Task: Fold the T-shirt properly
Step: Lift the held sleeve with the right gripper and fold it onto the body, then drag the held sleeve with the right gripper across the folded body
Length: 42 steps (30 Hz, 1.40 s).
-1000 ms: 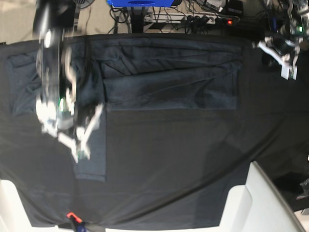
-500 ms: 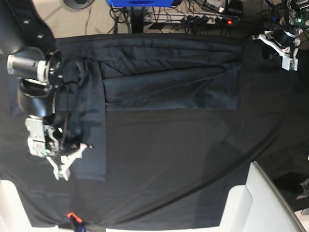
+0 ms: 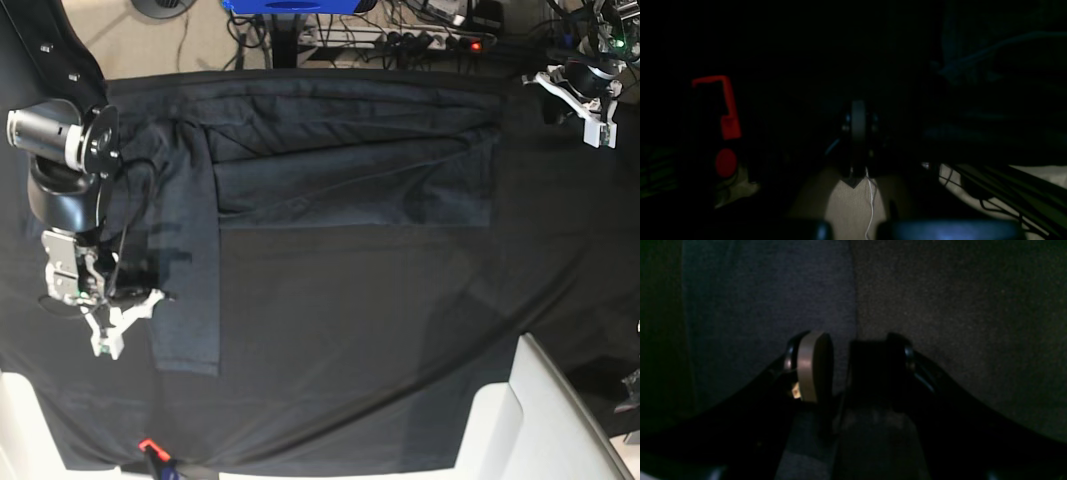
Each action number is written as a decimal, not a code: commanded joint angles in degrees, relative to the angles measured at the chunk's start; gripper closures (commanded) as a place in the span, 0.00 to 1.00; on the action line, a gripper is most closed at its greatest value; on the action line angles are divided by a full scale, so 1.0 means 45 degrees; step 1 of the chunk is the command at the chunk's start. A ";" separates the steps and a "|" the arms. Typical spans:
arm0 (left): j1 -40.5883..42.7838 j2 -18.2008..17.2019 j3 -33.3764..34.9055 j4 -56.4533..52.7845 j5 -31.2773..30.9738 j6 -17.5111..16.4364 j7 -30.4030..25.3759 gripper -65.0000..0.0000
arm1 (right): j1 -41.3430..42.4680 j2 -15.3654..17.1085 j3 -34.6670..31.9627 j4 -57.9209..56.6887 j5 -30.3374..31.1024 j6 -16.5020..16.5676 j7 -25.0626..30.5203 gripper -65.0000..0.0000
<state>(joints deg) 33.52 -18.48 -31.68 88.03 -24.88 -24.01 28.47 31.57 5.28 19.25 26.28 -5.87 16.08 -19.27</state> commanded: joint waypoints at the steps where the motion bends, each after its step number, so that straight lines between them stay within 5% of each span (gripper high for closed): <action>1: 0.0083 -0.0221 -0.0100 0.0140 -0.0087 -0.0047 -0.0221 1.00 | 0.0300 -0.0069 0.0031 0.0128 0.0025 0.0091 -0.0026 0.58; 5: 0.0083 -0.0221 -0.0100 0.0140 -0.0087 -0.0047 -0.0221 1.00 | 0.0202 -0.0167 0.0011 0.0108 0.0025 0.0091 -0.0026 0.60; 10: 0.0083 -0.0221 -0.0100 0.0140 -0.0087 -0.0047 -0.0221 1.00 | 0.0183 -0.0421 0.0031 -0.0009 0.0025 0.0091 -0.0046 1.00; 14: 0.0083 -0.0240 -0.0100 0.0140 -0.0087 -0.0047 -0.0221 1.00 | 0.0144 -0.0675 0.0011 0.0850 0.0025 0.0130 -0.1198 1.00; 18: 0.0083 -0.0318 -0.0100 0.0101 0.0011 -0.0047 -0.0221 1.00 | -0.1321 -0.1652 -0.0164 0.5070 0.0025 0.0227 -0.3543 1.00; 24: 0.0044 -0.0787 -0.0120 -0.0212 -0.0028 -0.0047 -0.0221 1.00 | -0.4623 -0.2492 -0.3485 1.1263 0.0025 0.0833 -0.5985 1.00; 29: 0.0083 -0.1139 -0.0120 -0.0231 0.0011 -0.0047 -0.0221 1.00 | -0.6655 -0.2531 -0.5869 1.4076 0.0025 0.0716 -0.6610 1.00; 42: 0.0649 -0.1901 -0.0120 -0.0602 0.0050 -0.0047 -0.0221 1.00 | -0.8550 -0.2511 -1.1945 1.6108 0.0025 -0.1902 -0.6571 1.00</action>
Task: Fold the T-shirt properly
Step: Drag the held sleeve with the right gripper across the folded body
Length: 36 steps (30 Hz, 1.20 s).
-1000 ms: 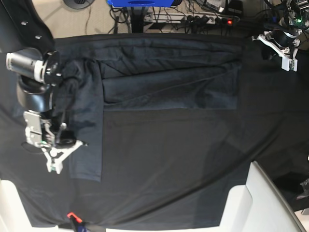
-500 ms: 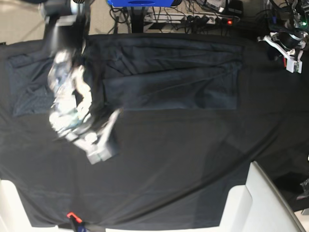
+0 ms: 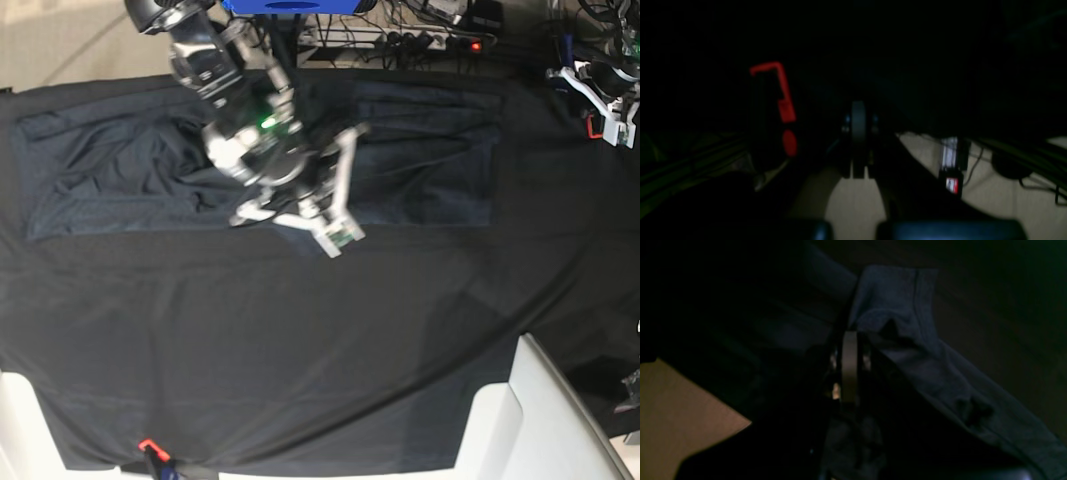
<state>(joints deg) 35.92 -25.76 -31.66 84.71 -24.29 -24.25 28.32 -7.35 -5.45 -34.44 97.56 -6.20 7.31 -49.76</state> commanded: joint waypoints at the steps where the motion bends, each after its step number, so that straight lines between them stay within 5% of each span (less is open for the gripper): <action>1: 0.0193 -0.0361 -0.0124 0.0136 -0.0081 0.0007 -0.0187 1.00 | 0.0101 -0.0126 -0.0406 0.0269 0.0097 -0.0091 0.0205 1.00; 9: 0.0408 -0.0537 -0.0124 -0.0274 0.0036 0.0007 -0.0187 1.00 | 0.0179 -0.0068 -0.2692 0.0191 0.0136 -0.0990 0.0244 1.00; 15: 0.0369 -0.0479 -0.0124 -0.0450 0.1345 0.0007 -0.0207 1.00 | 0.0413 -0.0009 -0.2770 0.0015 0.1289 -0.0931 0.0264 1.00; 26: 0.0369 -0.0420 -0.0124 -0.0391 0.1345 0.0007 -0.0207 1.00 | 0.1449 0.0245 -0.4372 -0.0825 0.2832 -0.0912 0.0635 1.00; 36: 0.0193 -0.0420 -0.0105 -0.0431 0.1345 0.0007 -0.0207 1.00 | 0.2308 -0.0068 -0.5407 -0.2251 0.2852 -0.0912 0.0693 1.00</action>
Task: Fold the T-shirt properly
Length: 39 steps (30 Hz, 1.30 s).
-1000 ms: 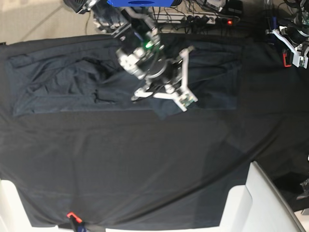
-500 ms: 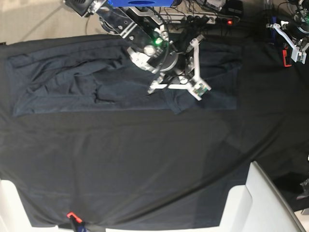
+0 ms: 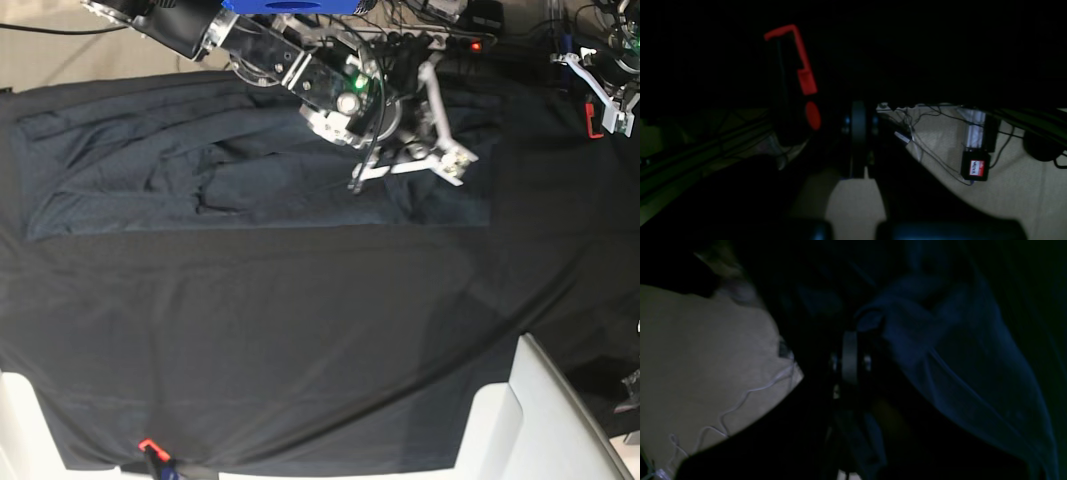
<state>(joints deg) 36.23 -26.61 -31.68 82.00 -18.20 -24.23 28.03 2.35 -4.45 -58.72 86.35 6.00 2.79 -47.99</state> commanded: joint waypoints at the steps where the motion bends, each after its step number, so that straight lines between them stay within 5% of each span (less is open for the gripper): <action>1: 0.0125 -0.0231 -0.0100 0.0133 -0.0010 0.0002 -0.0144 1.00 | 0.0152 -0.0311 -0.0011 0.0084 0.0142 0.0094 0.0476 1.00; 14: 0.0125 -0.0231 -0.0081 0.0133 -0.0010 0.0002 -0.0144 1.00 | 0.0152 -0.0330 0.0008 -0.0482 0.0142 0.0094 0.0984 0.99; 24: 0.0125 -0.0231 -0.0081 0.0133 -0.0010 0.0002 -0.0144 1.00 | 0.0562 -0.0350 0.0047 -0.0560 0.0142 0.0074 0.0906 0.50; 28: 0.0125 -0.0231 -0.0061 0.0113 -0.0010 0.0002 -0.0144 1.00 | 0.0699 -0.0194 0.0243 0.0338 0.0064 -0.0004 0.0886 0.49; 33: 0.0203 -0.0231 -0.0081 0.0113 -0.0030 0.0002 -0.0144 1.00 | -0.0708 0.1154 0.2743 0.3523 0.0083 -0.0004 0.0612 0.51; 35: 0.0184 -0.0191 -0.0081 0.0230 -0.0264 -0.0565 -0.0124 1.00 | -0.1724 0.1506 0.4326 0.4519 0.0083 -0.0004 0.0632 0.55; 39: -0.0070 -0.0035 -0.0237 0.0699 -0.3449 -0.3495 0.1067 1.00 | -0.3267 0.1936 0.6944 0.5144 0.0122 0.0094 0.0632 0.58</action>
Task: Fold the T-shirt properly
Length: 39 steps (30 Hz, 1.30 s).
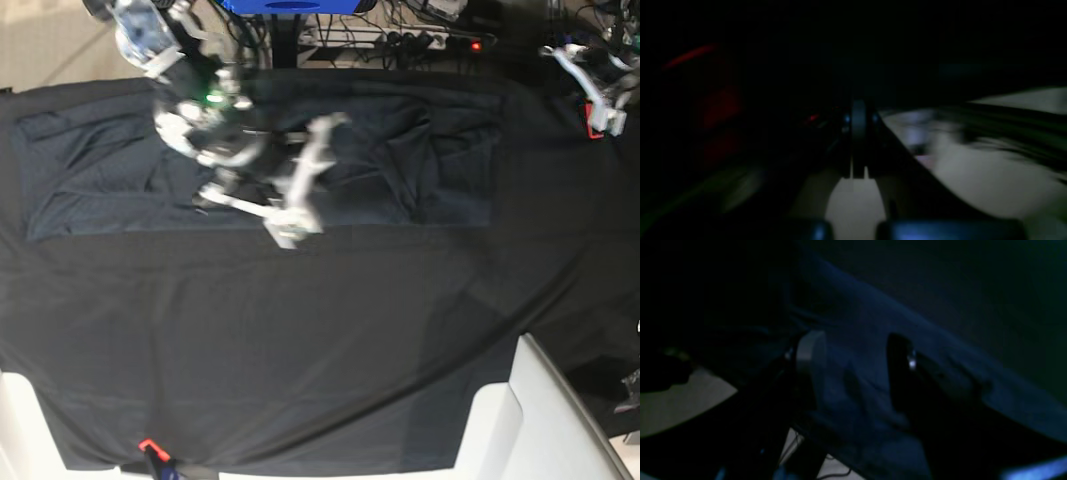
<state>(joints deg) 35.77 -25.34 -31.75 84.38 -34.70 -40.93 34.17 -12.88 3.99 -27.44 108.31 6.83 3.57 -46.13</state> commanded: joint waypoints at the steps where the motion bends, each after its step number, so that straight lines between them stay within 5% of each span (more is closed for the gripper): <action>1: -0.0085 -0.0317 -0.0574 0.0189 -0.0582 0.0206 0.0367 1.00 | -0.0155 0.0256 0.0442 0.0263 -0.0062 -0.0081 0.0219 0.58; 4: -0.0671 -0.0122 -0.1336 0.0111 -0.1813 0.0206 0.1285 0.98 | -0.0956 0.0764 0.1146 0.0263 -0.0062 -0.0081 0.0375 0.58; 11: -0.2352 0.0933 -0.1316 -0.1080 -0.2028 0.0206 0.1324 0.00 | -0.2890 0.1487 0.1947 0.0224 -0.0082 -0.0081 0.2446 0.58; 19: -0.4735 0.1109 0.0344 -0.5359 -0.1969 0.0206 0.1266 0.00 | -0.3105 0.1468 0.1869 -0.1066 -0.0062 -0.0081 0.2485 0.58; 39: -0.4657 0.2145 0.1243 -0.4851 -0.1969 0.0206 0.1305 0.00 | -0.3105 0.1429 0.1869 -0.1495 -0.0062 -0.0081 0.2505 0.58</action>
<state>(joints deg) 14.26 -16.23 -26.65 62.78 -46.63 -41.23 36.16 -26.87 10.39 -19.11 100.77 6.42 3.01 -35.75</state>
